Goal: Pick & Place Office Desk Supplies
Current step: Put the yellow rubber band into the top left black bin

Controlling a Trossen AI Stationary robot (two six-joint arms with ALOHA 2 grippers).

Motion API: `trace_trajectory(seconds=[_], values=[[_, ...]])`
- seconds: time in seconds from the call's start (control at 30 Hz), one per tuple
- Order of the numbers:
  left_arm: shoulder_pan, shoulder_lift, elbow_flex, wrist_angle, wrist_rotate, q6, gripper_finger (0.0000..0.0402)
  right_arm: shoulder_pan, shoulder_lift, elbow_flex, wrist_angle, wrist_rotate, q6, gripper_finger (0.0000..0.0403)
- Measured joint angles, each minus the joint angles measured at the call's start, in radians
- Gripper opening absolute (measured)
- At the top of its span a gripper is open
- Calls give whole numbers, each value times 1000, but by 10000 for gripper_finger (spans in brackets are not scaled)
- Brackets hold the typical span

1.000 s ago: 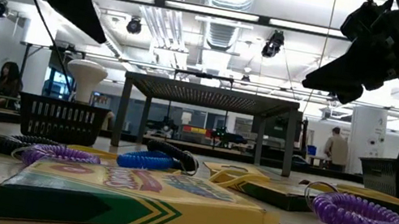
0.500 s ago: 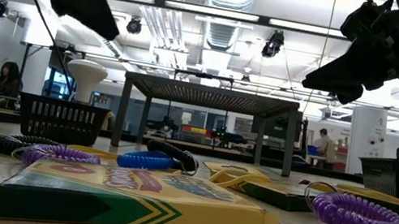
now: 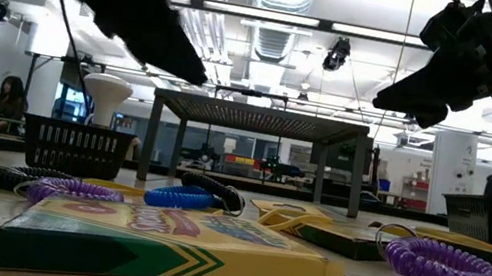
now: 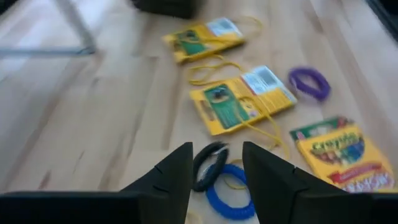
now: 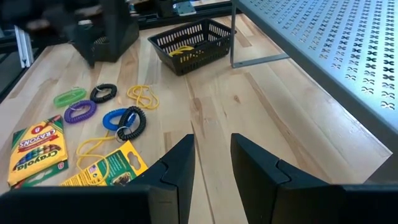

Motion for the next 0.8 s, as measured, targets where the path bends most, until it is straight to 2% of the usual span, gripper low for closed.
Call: trace_trajectory(seconds=[0.27, 0.4, 0.8], values=[[1, 205, 165, 0, 199, 227, 147, 0, 0, -8, -1, 0, 2, 100], [1, 273, 233, -71, 307, 315, 147, 0, 0, -11, -1, 0, 2, 100], [5, 417, 308, -115, 328, 424, 147, 0, 0, -14, -2, 0, 2, 100]])
